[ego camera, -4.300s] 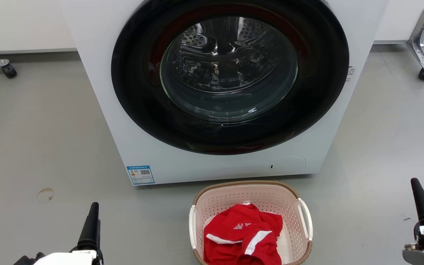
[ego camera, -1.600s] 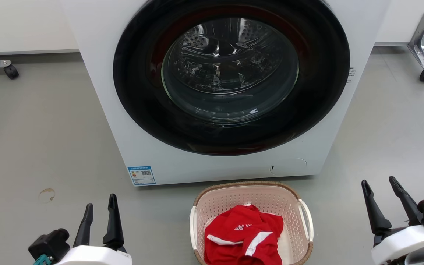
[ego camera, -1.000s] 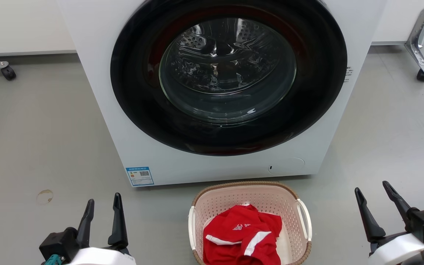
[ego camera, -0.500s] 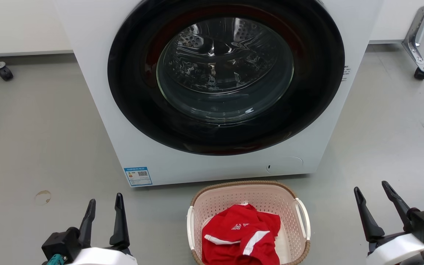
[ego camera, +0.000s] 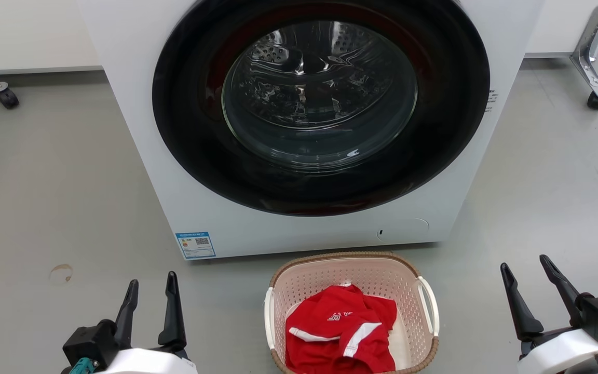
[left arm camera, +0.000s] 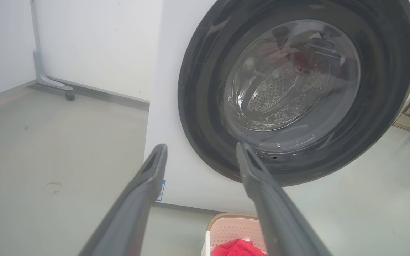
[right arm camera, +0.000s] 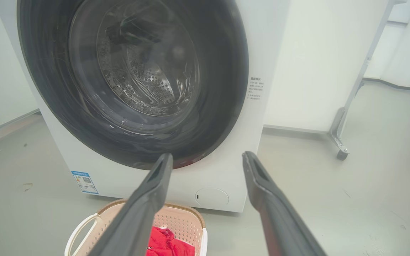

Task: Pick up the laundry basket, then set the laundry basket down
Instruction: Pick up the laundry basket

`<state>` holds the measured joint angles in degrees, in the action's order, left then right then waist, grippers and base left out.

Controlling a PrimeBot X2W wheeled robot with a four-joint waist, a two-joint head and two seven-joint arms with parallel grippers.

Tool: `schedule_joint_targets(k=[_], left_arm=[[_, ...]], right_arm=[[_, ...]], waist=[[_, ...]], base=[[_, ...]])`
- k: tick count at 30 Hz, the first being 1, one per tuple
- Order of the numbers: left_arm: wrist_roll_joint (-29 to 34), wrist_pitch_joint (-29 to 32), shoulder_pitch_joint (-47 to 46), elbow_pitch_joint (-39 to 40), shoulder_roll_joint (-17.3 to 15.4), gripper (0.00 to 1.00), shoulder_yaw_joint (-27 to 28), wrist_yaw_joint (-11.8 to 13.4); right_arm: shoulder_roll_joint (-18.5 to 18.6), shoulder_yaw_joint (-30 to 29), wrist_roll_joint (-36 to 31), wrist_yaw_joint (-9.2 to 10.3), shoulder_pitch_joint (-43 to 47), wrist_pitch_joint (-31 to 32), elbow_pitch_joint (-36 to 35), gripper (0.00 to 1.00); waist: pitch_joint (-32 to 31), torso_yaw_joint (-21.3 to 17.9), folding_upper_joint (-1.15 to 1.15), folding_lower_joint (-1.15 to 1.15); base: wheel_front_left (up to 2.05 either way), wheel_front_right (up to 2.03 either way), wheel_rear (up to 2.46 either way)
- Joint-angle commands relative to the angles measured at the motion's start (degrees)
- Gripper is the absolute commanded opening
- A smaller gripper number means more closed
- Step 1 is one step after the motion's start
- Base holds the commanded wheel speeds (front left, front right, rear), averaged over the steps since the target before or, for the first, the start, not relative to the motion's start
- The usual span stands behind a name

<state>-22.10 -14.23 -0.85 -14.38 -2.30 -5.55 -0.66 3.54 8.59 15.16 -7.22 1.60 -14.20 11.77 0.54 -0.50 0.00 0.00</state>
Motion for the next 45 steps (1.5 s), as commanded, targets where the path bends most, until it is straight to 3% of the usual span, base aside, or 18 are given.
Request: schedule_joint_targets(k=[1,9,19,31,45], left_arm=[[0.1,-0.8,-1.3,1.7,-0.6,1.0,1.4,0.6],[-0.3,-0.8,-4.6,2.8,-0.6,1.0,-1.3,2.4],[-2.8,-0.8,-13.8,1.8,-0.6,1.0,-8.4,6.4],[-11.2,-0.8,-29.6,-8.9,-0.6,1.0,-22.4,11.9],[-19.3,-0.8,-41.3,-20.1,-0.6,1.0,-32.8,14.9]], right_arm=[[1.3,0.8,0.3,-0.26,-1.7,-0.8,-1.6,1.0],[2.2,0.3,1.0,-0.26,-4.4,-0.8,-3.0,1.0],[5.5,0.8,3.2,-0.26,-11.5,-0.8,-2.0,1.0],[8.8,4.5,6.8,-0.26,-23.5,-0.8,7.4,1.0],[9.5,11.2,8.2,-0.26,-32.5,-0.8,17.1,1.0]], waist=[[0.4,0.0,0.0,0.0],[7.0,0.5,0.0,0.0],[20.1,1.5,0.0,0.0],[36.9,2.1,0.0,0.0],[48.3,1.6,0.0,0.0]], base=[[0.0,0.0,0.0],[0.0,0.0,0.0],[0.0,0.0,0.0],[0.0,0.0,0.0],[0.0,0.0,0.0]])
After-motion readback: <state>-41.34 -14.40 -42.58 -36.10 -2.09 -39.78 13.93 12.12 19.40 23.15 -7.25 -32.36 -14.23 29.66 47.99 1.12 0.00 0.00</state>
